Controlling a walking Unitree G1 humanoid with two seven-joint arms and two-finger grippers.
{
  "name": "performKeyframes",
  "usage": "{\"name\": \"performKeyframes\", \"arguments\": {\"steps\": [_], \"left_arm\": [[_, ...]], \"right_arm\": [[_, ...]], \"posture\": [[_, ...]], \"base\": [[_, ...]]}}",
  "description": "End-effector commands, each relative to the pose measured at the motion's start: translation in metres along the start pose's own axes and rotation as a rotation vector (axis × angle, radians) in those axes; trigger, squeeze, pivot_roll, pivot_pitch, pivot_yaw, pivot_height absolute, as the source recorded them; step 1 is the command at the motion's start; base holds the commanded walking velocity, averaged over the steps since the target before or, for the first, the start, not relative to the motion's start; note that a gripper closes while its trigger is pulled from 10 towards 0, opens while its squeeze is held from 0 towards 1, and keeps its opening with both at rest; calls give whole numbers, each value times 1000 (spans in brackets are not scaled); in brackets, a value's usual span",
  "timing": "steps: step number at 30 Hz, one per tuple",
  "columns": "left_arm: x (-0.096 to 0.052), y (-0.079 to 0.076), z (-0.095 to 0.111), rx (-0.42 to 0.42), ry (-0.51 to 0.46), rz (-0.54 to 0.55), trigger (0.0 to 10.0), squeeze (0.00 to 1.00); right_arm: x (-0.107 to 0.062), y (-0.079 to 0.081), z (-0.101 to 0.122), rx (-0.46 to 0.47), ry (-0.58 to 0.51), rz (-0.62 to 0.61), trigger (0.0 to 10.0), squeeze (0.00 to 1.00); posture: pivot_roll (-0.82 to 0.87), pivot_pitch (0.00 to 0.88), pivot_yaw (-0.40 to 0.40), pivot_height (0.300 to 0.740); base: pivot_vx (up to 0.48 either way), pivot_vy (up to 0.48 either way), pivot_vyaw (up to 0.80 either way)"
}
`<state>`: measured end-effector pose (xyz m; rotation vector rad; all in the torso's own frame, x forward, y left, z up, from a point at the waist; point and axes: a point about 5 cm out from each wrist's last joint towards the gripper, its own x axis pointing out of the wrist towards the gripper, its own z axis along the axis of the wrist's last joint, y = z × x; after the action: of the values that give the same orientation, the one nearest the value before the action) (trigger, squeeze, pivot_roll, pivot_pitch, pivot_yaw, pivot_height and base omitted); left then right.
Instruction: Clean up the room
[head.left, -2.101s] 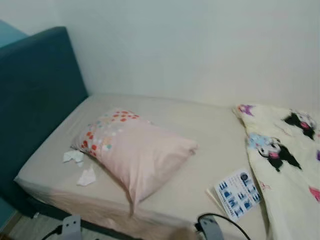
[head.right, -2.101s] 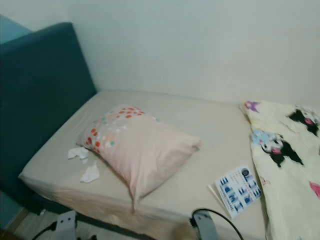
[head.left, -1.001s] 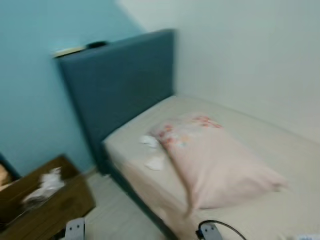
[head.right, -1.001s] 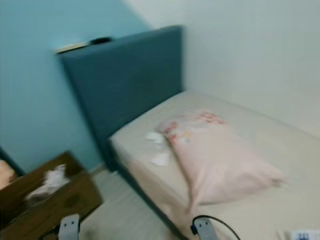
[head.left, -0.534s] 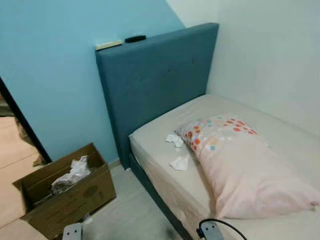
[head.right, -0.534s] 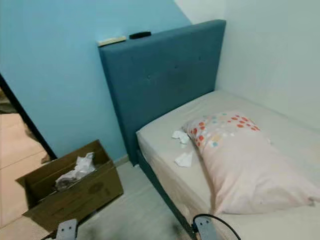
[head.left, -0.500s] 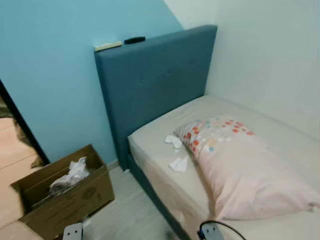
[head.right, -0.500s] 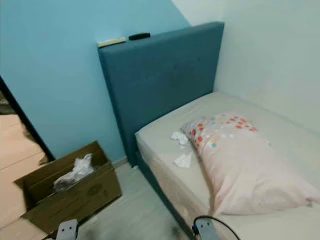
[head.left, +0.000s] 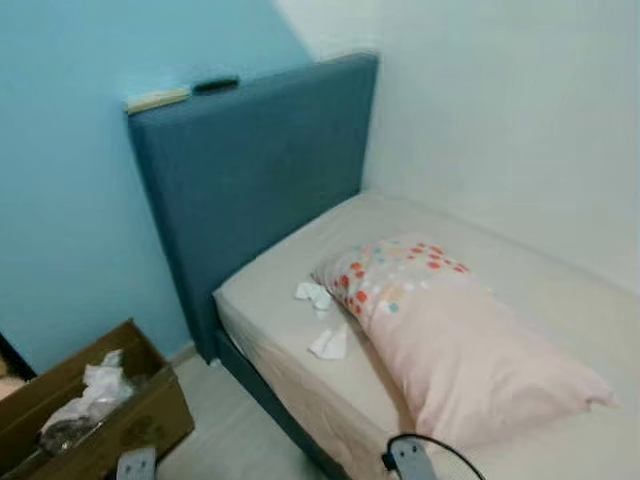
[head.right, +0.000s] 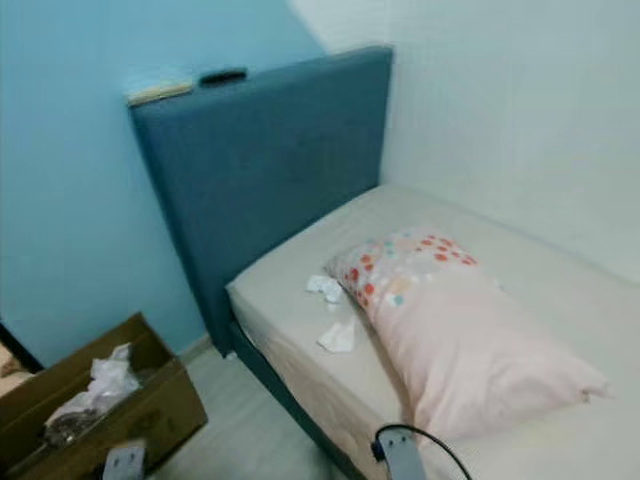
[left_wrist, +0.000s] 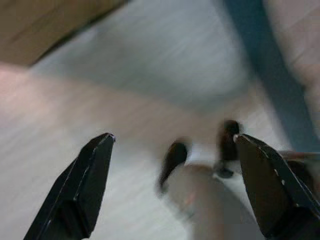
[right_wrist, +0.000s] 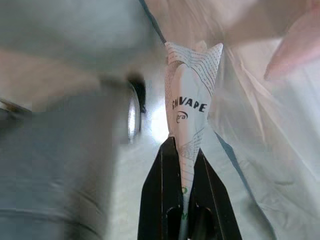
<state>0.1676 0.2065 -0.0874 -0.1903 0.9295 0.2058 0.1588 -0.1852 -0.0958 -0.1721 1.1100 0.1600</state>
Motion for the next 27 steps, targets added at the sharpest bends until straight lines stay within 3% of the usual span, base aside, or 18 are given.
{"name": "performKeyframes", "arguments": {"steps": [1, 7, 22, 27], "left_arm": [[-2, 5, -10, 11, 38, 10, 10000, 0], [-2, 4, -11, 15, 42, -3, 10000, 0], [-1, -5, -6, 11, 29, -52, 10000, 0], [0, -14, -2, -40, 5, -117, 10000, 0]], "right_arm": [[1, 2, 5, -1, -15, -2, 10000, 0], [1, 0, 3, 6, 6, -12, 10000, 0], [0, -2, -1, 24, 29, -20, 10000, 0], [0, -2, -2, 20, 37, -20, 10000, 0]], "posture": [[-27, 0, -22, 727], [-31, 0, -22, 727], [-36, 0, -19, 727], [-35, 0, -18, 727]], "base": [[307, 0, 0], [321, 0, 0], [318, 0, -753], [0, 0, -741]]}}
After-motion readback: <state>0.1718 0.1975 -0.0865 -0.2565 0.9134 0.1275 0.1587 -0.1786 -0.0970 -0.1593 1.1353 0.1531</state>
